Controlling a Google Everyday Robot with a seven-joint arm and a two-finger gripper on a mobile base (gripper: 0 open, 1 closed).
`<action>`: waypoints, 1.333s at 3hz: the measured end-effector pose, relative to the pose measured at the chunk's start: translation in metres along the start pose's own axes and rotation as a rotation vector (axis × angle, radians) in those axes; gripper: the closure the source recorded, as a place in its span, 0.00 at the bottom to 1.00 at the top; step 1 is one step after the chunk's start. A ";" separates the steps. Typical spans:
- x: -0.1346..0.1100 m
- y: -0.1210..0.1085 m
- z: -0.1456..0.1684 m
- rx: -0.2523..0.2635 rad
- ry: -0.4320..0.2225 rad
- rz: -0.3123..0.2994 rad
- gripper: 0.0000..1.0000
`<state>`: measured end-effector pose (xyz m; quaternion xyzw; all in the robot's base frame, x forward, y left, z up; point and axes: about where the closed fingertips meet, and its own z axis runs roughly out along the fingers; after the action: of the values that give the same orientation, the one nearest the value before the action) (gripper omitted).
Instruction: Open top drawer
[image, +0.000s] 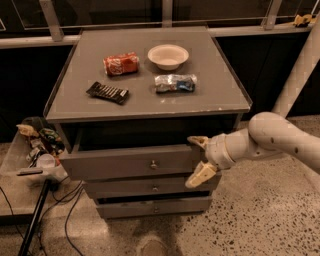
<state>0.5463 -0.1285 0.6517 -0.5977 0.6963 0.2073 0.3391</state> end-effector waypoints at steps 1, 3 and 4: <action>-0.001 0.002 0.001 -0.002 -0.002 0.001 0.06; -0.003 0.006 -0.001 -0.008 -0.007 0.003 0.48; -0.004 0.011 -0.007 -0.010 -0.013 0.002 0.71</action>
Offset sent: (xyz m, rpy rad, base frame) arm -0.0011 0.0018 -0.0005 0.0021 0.0015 0.0006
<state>0.5340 -0.1276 0.6580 -0.5975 0.6935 0.2149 0.3403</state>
